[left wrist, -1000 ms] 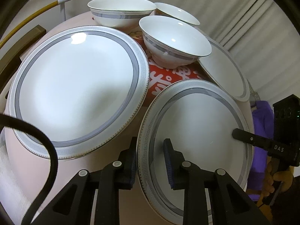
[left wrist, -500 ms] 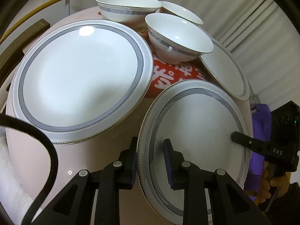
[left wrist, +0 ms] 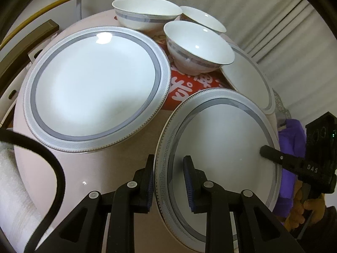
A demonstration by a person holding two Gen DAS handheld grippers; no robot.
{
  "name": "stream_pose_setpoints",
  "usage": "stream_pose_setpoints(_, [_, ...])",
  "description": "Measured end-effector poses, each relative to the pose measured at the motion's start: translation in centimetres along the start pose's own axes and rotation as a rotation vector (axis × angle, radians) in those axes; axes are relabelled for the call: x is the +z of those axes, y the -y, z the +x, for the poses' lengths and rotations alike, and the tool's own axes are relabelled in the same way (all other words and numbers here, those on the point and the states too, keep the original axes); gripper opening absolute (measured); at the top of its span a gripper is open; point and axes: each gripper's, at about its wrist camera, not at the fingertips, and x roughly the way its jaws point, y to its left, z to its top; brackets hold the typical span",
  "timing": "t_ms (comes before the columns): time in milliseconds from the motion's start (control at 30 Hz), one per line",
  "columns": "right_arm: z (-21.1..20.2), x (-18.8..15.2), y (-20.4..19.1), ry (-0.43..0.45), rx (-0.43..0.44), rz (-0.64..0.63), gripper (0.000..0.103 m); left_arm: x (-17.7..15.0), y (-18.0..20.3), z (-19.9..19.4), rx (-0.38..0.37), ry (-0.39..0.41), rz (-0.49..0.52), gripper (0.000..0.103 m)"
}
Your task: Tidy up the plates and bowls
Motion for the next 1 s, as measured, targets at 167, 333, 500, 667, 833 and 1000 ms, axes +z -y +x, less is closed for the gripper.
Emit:
stream_pose_setpoints(167, [-0.2,0.3,-1.4,-0.003,0.001,-0.007,0.007,0.1,-0.7,-1.4,0.006,0.006,-0.016,0.022])
stream_pose_setpoints(333, [1.2,0.5,-3.4,-0.013,0.022,-0.009,0.007,0.8,-2.2,-3.3,0.034,0.025,-0.016,0.022])
stream_pose_setpoints(500, [3.5,1.0,-5.5,-0.018,0.052,-0.017,0.007,1.8,-4.7,-5.0,0.064,0.051,-0.029,0.022])
stream_pose_setpoints(667, [6.0,1.8,-7.9,-0.024,0.061,-0.037,0.007,2.6,-7.4,-6.2,0.076,0.072,-0.027,0.022])
stream_pose_setpoints(833, [8.4,2.6,-9.2,-0.015,0.069,-0.026,0.007,3.6,-9.9,-6.9,0.079,0.073,-0.019,0.022])
stream_pose_setpoints(1000, [10.4,3.2,-10.2,-0.010,0.057,-0.007,0.007,5.1,-11.9,-6.8,0.066,0.052,0.007,0.022])
